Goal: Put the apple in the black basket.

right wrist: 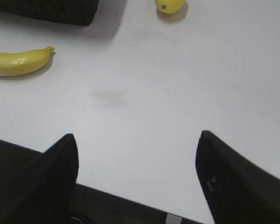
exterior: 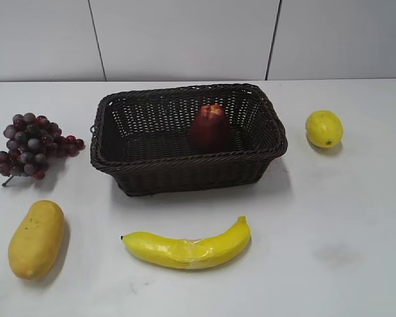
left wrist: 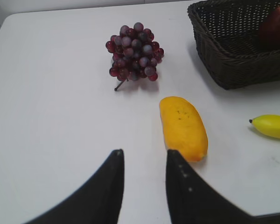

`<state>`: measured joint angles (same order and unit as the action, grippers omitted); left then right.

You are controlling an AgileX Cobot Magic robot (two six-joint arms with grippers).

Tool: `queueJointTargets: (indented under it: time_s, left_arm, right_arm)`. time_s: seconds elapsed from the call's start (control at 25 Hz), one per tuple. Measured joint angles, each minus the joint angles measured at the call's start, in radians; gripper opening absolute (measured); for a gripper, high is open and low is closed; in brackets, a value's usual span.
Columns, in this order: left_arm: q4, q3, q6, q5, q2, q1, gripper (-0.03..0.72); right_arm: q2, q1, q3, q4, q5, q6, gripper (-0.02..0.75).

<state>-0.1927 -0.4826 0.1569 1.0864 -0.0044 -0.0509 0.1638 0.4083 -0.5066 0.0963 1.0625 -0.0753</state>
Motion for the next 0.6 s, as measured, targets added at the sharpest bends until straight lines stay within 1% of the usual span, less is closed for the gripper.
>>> queueJointTargets:
  time_s: [0.2, 0.6]
  left_arm:
    - [0.000, 0.000, 0.000, 0.000, 0.000, 0.000, 0.235]
    - [0.000, 0.000, 0.000, 0.000, 0.000, 0.000, 0.235]
  right_arm:
    - [-0.005, 0.000, 0.010, -0.020, -0.019, 0.017, 0.591]
    - [-0.005, 0.000, 0.011, -0.026, -0.019, 0.022, 0.591]
